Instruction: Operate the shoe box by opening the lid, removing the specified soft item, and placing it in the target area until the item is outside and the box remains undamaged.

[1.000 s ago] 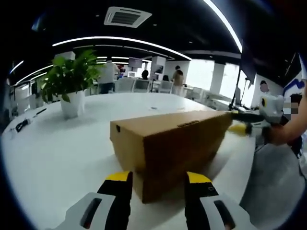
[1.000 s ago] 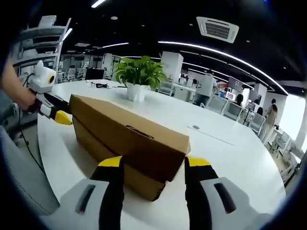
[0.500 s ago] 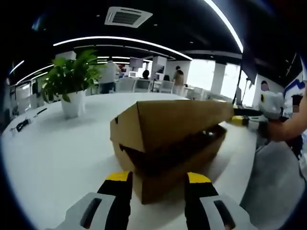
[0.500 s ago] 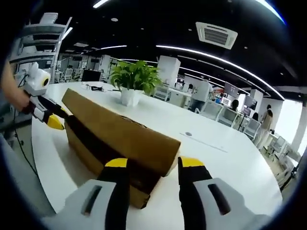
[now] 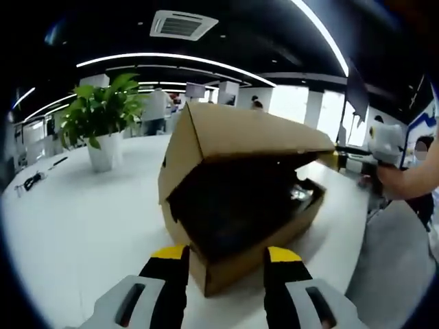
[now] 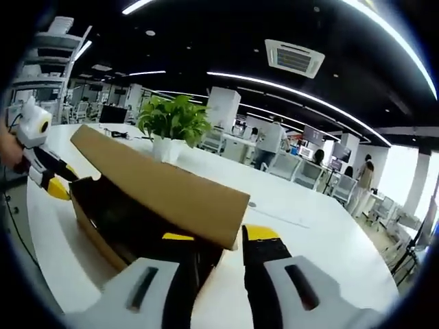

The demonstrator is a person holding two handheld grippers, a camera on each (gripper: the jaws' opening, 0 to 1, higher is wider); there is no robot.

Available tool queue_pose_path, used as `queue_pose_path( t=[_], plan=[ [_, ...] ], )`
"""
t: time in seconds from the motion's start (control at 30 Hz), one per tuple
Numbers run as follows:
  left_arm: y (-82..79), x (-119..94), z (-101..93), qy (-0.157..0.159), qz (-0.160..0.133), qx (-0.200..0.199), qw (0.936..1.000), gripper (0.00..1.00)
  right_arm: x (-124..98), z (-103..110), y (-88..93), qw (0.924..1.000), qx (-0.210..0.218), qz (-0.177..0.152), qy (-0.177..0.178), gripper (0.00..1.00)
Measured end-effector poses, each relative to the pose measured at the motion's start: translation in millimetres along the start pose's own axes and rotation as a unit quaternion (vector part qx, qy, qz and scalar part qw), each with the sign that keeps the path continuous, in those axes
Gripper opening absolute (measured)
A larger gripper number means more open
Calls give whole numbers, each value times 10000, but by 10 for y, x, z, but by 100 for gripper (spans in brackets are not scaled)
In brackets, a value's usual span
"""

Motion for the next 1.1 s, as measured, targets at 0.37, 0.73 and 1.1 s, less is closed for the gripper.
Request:
queue_pose_path(
  t=[0.37,0.73,1.1],
  plan=[
    [3,-1,7,4,23,36,10000,43,93,-100,-48,9996,11,-70,278,16],
    [-18,-7,-7,-6,33,38,10000,43,141,-147,-115,9987,-149,-119,464,5],
    [-150,-10,-24,-127,34,-397,9991,42,101,-169,-163,9987,-111,-139,475,1]
  ],
)
Point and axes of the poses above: the point that each gripper's makers call its tool centre point, and the gripper's own axes: x roughly forward along the fingers, z roughly to its left, y roughly out of its underside, the point moved 10 cm from there along -x, roughly backward along the fingers, and after that the axes turned 9 degrees about -y, right-handed, at the moved point
